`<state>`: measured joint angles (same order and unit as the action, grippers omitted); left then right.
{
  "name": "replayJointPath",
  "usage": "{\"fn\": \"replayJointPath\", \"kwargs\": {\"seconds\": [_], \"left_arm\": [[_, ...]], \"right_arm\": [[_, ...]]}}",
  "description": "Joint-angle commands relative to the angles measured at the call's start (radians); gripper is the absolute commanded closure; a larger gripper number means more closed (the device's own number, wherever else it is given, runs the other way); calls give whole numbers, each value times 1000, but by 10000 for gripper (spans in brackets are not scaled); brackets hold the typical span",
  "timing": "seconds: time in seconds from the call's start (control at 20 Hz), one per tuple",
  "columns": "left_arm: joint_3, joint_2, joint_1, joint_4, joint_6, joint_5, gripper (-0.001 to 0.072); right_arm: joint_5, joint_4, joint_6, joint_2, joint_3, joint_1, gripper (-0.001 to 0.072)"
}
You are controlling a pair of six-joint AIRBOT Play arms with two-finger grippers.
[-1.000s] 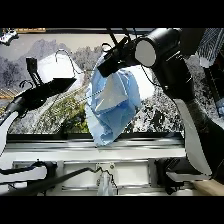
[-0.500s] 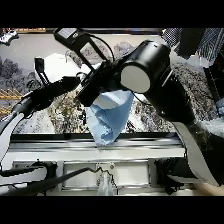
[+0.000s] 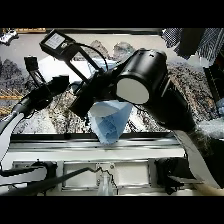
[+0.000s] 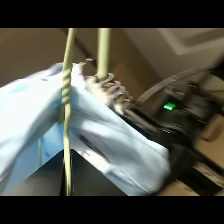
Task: Fold the clothes and pants, and hang the long-sleeved shirts on hangers.
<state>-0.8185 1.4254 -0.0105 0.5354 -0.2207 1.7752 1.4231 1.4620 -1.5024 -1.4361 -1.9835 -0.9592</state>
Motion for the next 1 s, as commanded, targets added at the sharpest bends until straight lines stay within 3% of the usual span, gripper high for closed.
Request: {"fn": "replayJointPath", "kwargs": {"seconds": [0.0, 0.1, 0.15, 0.2, 0.25, 0.4, 0.5, 0.55, 0.6, 0.65, 0.7, 0.75, 0.8, 0.95], "left_arm": [[0, -8, -2, 32, 6, 78, 701], [0, -19, -9, 42, 21, 78, 701], [0, -25, -14, 42, 29, 77, 701], [0, -29, -18, 42, 29, 77, 701], [0, -33, -21, 42, 31, 77, 701], [0, -41, -35, 42, 43, 77, 701], [0, -47, -45, 42, 46, 78, 701], [0, -52, -50, 40, 46, 78, 701], [0, -60, -57, 40, 46, 77, 701], [0, -69, -65, 37, 46, 77, 701], [0, -79, -73, 28, 46, 77, 701], [0, -86, -78, 19, 47, 77, 701], [0, -90, -81, 13, 46, 77, 701], [0, -91, -81, 12, 46, 77, 701]], "right_arm": [[-2, 31, 0, 10, -1, 8, 687], [2, 26, 2, 28, -1, 5, 680], [3, 26, 4, 45, -1, 5, 548], [7, 26, 4, 65, -1, 5, 342], [6, 28, 5, 90, -5, 5, 209], [-23, 59, 12, 177, -61, 6, 210], [-120, 109, 100, 260, -79, 6, 249], [-168, 159, 204, 303, -79, 6, 376], [-187, 218, 355, 335, -78, 6, 454], [-175, 279, 526, 360, -75, 15, 443], [-153, 309, 598, 374, -65, 35, 310], [-124, 317, 600, 376, -50, 72, 81], [-88, 309, 598, 371, -30, 111, 2], [24, 232, 590, 331, 48, 196, 2]]}}
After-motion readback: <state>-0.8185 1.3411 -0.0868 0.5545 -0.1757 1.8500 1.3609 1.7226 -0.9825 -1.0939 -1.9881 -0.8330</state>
